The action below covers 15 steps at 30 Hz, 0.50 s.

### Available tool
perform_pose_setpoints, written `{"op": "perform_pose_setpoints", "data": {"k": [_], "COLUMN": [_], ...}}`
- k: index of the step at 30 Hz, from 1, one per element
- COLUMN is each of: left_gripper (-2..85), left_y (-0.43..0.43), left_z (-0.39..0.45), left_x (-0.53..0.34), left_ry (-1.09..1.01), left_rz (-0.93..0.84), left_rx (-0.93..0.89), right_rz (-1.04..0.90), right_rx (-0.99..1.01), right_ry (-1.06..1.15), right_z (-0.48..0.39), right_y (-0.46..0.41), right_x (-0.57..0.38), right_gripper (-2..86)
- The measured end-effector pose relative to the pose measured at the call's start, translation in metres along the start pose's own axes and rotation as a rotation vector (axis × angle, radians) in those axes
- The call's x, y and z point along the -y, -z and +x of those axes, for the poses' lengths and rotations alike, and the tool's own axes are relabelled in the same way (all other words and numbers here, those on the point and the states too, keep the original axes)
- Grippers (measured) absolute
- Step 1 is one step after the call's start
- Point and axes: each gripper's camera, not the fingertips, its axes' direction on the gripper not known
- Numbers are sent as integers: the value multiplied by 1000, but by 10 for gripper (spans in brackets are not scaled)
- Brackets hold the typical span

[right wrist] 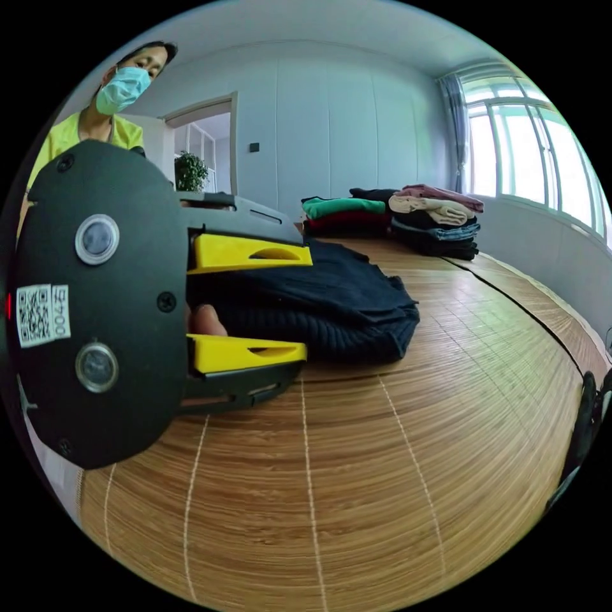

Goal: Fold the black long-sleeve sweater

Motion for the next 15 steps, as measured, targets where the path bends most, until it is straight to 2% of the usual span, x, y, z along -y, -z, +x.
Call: {"op": "perform_pose_setpoints", "data": {"k": [3, 8, 11, 15], "left_gripper": [15, 14, 14, 13], "left_y": [27, 90, 148, 249], "left_z": [-14, -54, -105, -221], "left_x": [31, 88, 120, 142], "left_ry": [32, 107, 217, 487], "left_rz": [5, 35, 78, 185], "left_rx": [-13, -39, -87, -215], "right_rz": [-11, 6, 2, -5], "right_rx": [-100, -117, -150, -204], "right_ry": [-41, -34, 19, 63], "right_z": [-1, -30, -71, -132], "right_y": [-11, -19, -30, -54], "right_x": [9, 14, 17, 21], "right_gripper": [77, 52, 50, 50]}}
